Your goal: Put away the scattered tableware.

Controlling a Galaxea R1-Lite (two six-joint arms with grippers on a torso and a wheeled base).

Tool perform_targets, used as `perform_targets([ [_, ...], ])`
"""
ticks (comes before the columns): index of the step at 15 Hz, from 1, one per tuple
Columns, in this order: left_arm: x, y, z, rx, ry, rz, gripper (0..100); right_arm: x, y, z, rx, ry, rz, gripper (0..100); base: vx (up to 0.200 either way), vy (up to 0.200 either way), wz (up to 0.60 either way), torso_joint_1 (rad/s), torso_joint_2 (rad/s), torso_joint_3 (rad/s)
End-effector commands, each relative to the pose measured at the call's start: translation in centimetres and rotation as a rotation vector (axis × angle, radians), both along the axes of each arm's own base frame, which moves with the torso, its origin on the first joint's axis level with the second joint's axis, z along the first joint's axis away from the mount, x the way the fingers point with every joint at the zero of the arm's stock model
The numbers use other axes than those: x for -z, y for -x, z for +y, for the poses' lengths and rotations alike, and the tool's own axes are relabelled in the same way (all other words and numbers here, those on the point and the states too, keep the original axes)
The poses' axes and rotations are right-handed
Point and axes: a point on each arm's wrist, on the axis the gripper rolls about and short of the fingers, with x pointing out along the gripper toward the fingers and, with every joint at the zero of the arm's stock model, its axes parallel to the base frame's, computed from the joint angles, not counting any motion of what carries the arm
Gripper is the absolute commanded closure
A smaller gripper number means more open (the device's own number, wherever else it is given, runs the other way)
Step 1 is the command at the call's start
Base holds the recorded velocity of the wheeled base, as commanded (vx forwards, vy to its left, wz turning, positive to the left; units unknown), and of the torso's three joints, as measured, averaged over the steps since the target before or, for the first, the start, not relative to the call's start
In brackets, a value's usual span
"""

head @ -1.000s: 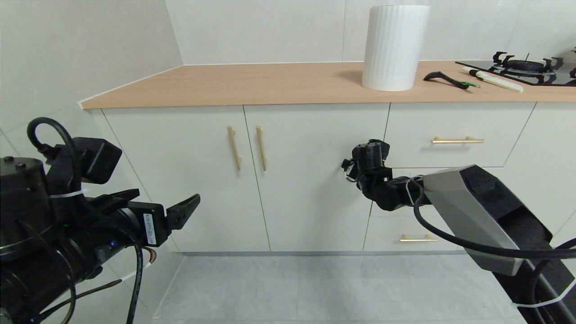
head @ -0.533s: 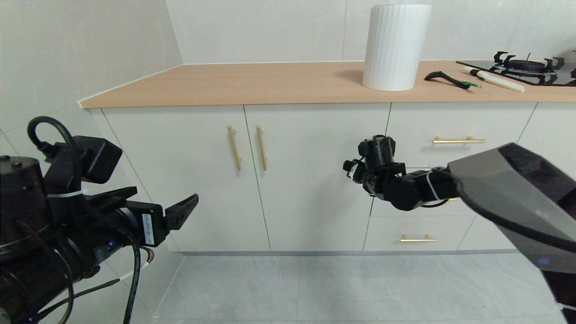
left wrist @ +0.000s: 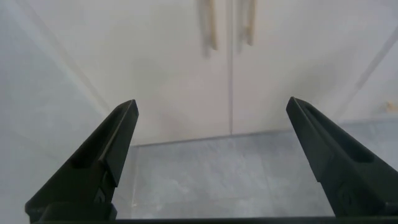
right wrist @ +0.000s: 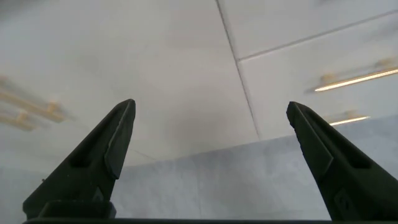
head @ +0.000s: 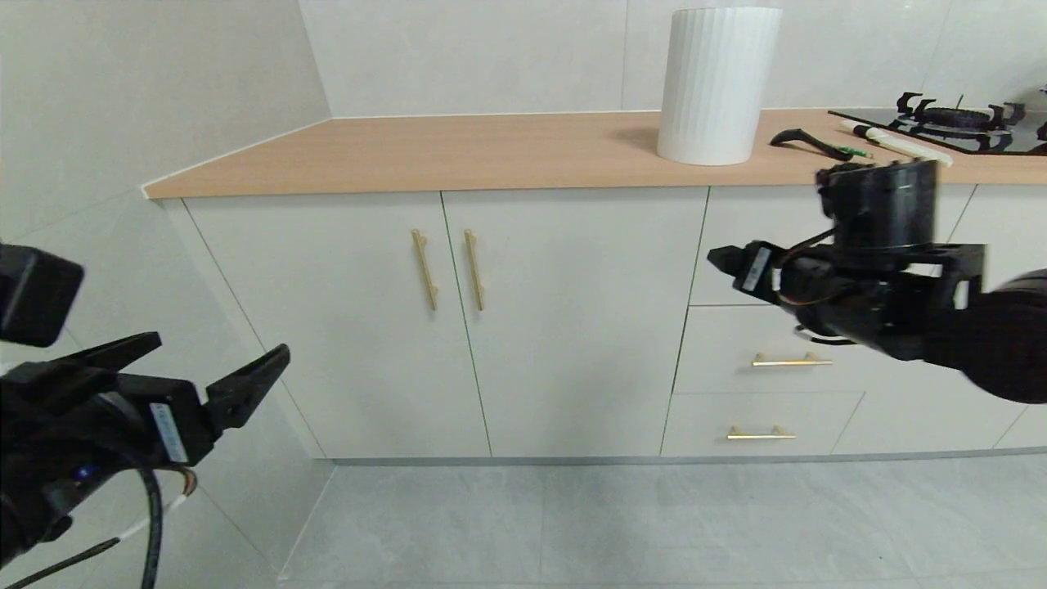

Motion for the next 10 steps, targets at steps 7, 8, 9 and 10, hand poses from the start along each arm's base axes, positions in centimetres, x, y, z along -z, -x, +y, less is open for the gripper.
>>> perform_targets([
  [7, 4.3, 14.2, 5.6, -0.079, -0.02, -0.108, 0, -0.5, 29.0, -14.7, 0.243, 0.311, -0.487, 0, 0.0, 0.0, 0.0, 0.0, 0.0, 0.0],
  [8, 4.6, 14.7, 5.7, -0.084, -0.017, -0.121, 0, 0.5, 31.3, -15.2, 0.271, 0.35, -0.502, 0, 0.0, 0.0, 0.0, 0.0, 0.0, 0.0],
  [9, 4.8, 15.2, 5.8, -0.106, -0.012, -0.141, 0, 2.0, 33.6, -15.5, 0.289, 0.376, -0.505, 0, 0.0, 0.0, 0.0, 0.0, 0.0, 0.0],
  [10, 5.0, 16.0, 6.0, -0.125, -0.005, -0.178, 0, 3.8, 35.7, -15.9, 0.288, 0.388, -0.493, 0, 0.0, 0.0, 0.0, 0.0, 0.0, 0.0],
])
